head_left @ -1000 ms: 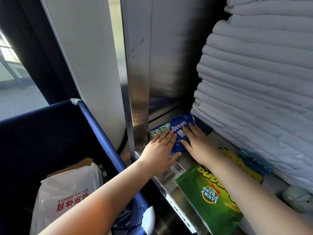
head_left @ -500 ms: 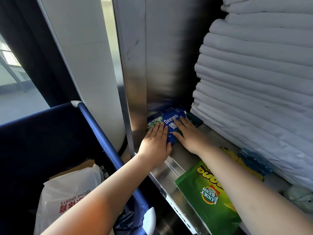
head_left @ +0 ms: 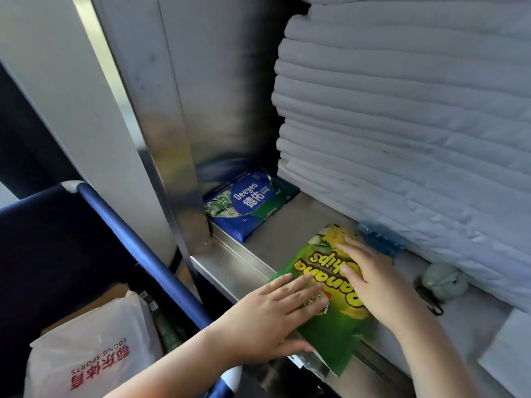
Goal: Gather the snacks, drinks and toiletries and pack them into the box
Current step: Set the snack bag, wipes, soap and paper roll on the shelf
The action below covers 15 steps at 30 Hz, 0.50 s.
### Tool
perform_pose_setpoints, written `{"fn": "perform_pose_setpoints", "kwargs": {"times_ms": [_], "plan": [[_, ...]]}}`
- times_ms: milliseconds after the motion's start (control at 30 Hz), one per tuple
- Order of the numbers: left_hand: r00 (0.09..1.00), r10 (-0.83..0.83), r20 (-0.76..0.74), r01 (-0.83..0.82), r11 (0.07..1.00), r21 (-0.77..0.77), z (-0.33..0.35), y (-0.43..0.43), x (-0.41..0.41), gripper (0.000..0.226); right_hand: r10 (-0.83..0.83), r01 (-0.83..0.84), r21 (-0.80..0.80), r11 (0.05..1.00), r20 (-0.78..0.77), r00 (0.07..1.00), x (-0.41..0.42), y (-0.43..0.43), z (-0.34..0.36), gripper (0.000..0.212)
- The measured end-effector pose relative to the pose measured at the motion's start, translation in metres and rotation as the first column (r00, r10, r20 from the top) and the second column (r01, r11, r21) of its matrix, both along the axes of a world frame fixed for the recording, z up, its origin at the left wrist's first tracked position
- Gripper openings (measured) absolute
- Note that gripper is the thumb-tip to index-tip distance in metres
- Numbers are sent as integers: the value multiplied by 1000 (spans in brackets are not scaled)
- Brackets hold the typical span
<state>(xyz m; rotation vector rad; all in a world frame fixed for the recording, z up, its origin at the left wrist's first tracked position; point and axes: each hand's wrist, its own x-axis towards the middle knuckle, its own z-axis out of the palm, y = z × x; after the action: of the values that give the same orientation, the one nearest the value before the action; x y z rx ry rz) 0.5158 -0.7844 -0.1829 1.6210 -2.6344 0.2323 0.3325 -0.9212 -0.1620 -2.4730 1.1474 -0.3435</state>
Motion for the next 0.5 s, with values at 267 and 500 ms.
{"fn": "perform_pose_setpoints", "kwargs": {"times_ms": [267, 500], "plan": [[989, -48, 143, 49, 999, -3, -9, -1, 6, 56, -24, 28, -90, 996, 43, 999, -13, 15, -17, 43], [994, -9, 105, 20, 994, -109, 14, -9, 33, 51, 23, -20, -58, 998, 57, 998, -8, 20, -21, 56]]}}
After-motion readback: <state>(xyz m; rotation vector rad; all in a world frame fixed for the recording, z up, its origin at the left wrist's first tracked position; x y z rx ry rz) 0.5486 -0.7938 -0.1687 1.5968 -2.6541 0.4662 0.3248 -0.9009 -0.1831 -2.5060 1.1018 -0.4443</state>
